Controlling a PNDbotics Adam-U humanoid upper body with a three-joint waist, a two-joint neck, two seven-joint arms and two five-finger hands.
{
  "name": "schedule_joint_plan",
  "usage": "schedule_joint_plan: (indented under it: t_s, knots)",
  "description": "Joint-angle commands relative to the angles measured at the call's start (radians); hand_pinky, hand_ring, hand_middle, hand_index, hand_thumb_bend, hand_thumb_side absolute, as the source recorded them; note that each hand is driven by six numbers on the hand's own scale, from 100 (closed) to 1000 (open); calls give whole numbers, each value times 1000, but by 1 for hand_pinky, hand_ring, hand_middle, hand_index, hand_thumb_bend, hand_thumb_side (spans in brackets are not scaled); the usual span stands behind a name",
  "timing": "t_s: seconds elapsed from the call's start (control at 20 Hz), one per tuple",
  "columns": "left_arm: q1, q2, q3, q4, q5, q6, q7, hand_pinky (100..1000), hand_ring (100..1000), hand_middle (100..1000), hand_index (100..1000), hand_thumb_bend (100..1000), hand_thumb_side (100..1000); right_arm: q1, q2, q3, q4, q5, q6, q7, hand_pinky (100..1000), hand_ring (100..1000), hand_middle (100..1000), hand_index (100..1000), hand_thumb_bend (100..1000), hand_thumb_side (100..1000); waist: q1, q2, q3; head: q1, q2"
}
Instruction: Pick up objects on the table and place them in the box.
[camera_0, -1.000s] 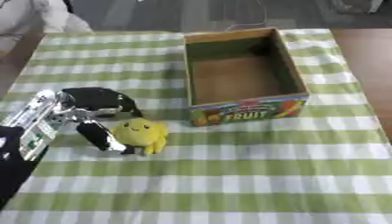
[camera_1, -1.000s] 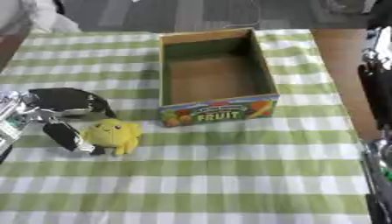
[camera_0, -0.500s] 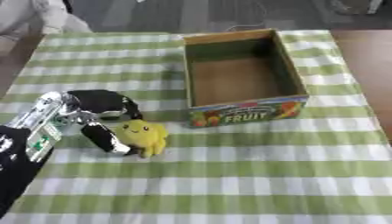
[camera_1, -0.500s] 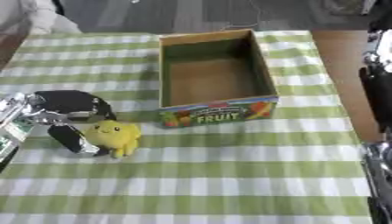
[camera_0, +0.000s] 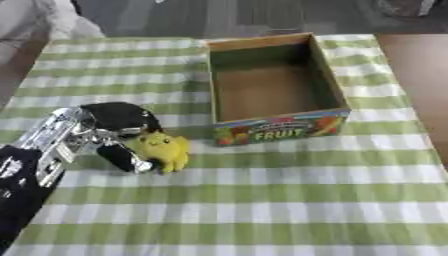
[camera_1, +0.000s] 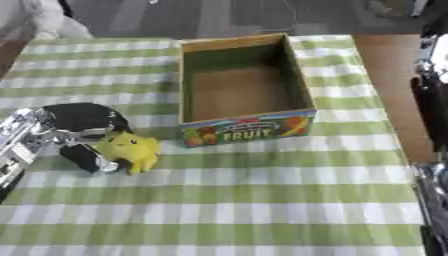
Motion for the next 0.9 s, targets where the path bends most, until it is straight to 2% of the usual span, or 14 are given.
schedule_joint_plan:
  t_s: [0.05, 0.15, 0.9]
  knots:
    - [-2, 17, 1, 2, -4, 0, 7, 789, 766, 567, 748, 160, 590, -12, -7, -3, -19, -6, -2, 0, 806, 885, 544, 833, 100, 571, -1, -15, -1, 1, -9]
    - [0, 18, 2, -1, -2, 3, 13, 776, 751, 551, 729, 100, 568, -11, -7, -3, -19, -6, -2, 0, 806, 885, 544, 833, 100, 571, -1, -15, -1, 1, -9]
    - [18, 72, 28, -104, 11, 12, 82, 745, 715, 524, 702, 100, 513, -9, -7, -5, -19, -7, -2, -2, 807, 885, 546, 834, 100, 566, 0, -26, 7, -3, -10]
